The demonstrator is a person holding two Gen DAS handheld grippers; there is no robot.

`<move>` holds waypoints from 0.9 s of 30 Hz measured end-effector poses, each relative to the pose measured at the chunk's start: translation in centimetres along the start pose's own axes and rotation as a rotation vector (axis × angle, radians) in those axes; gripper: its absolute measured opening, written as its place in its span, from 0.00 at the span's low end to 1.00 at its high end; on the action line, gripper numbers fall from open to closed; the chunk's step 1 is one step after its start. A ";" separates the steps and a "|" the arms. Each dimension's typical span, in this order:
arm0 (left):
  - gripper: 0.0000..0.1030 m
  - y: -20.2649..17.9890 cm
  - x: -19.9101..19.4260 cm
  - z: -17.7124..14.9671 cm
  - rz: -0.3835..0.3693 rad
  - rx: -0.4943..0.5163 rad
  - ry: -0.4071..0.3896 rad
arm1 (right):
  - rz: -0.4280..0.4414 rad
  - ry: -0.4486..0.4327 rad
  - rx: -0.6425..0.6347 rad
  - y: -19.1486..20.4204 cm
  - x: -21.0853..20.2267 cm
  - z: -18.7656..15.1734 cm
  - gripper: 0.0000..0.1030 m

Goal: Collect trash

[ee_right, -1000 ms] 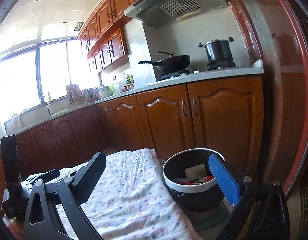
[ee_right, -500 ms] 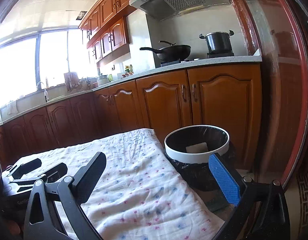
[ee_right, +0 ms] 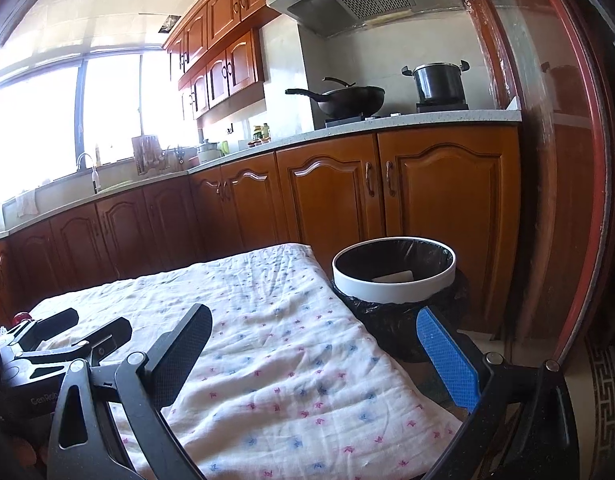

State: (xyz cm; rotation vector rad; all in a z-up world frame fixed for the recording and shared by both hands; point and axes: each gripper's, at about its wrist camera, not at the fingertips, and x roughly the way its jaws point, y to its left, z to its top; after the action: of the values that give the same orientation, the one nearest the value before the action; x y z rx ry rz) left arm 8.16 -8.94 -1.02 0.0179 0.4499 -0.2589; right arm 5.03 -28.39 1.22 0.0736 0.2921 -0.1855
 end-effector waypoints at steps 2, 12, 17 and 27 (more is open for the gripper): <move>0.99 0.1 -0.1 0.0 -0.001 0.004 -0.002 | 0.002 -0.003 0.001 0.0 -0.2 0.0 1.00; 0.99 0.5 0.0 -0.1 -0.014 0.020 -0.007 | 0.009 -0.004 -0.005 0.2 -0.4 0.0 1.00; 0.99 0.6 0.0 -0.1 -0.014 0.019 -0.008 | 0.009 -0.004 -0.004 0.1 -0.4 0.0 1.00; 0.99 0.7 -0.2 0.0 -0.023 0.021 -0.012 | 0.012 -0.006 -0.003 0.2 -0.6 0.1 1.00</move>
State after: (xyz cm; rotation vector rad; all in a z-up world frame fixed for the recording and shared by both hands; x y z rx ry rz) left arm 8.22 -8.19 -0.96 0.0315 0.4359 -0.2857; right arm 4.58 -28.10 1.49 0.0717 0.2858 -0.1735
